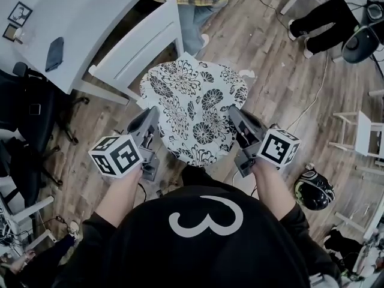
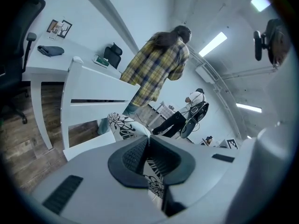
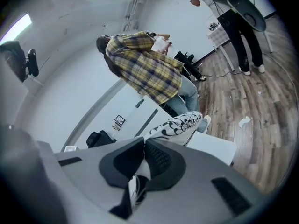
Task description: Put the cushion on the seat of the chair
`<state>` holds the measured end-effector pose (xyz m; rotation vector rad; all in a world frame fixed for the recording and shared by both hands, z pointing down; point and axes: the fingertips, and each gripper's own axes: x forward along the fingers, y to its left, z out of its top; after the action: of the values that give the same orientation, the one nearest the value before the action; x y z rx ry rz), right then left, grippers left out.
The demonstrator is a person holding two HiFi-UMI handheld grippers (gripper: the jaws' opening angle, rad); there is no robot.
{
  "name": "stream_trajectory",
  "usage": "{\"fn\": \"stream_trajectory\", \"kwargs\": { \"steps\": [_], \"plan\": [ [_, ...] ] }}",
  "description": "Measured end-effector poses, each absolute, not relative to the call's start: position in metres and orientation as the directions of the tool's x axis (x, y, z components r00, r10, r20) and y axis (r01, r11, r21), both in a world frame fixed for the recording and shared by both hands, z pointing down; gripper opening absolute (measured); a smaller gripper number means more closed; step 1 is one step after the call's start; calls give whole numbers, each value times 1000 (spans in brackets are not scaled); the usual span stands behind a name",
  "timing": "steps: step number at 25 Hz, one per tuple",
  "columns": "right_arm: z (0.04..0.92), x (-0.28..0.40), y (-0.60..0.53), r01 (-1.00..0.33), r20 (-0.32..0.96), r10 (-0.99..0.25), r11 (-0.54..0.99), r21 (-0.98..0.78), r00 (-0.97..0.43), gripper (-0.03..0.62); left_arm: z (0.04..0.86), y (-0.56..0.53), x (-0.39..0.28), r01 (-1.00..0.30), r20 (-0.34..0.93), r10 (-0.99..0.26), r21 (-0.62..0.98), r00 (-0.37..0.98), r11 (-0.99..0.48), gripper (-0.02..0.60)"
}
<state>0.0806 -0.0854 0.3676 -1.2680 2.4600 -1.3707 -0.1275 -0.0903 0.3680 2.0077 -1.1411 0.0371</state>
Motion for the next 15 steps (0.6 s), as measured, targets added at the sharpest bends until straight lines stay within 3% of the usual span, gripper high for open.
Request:
{"fn": "stream_trajectory", "kwargs": {
  "steps": [15],
  "plan": [
    [432,77,-124,-677,404,-634,267,-686,-659,14,434,-124,-121,-823,500,-704,525,504,-216,21]
  ]
}}
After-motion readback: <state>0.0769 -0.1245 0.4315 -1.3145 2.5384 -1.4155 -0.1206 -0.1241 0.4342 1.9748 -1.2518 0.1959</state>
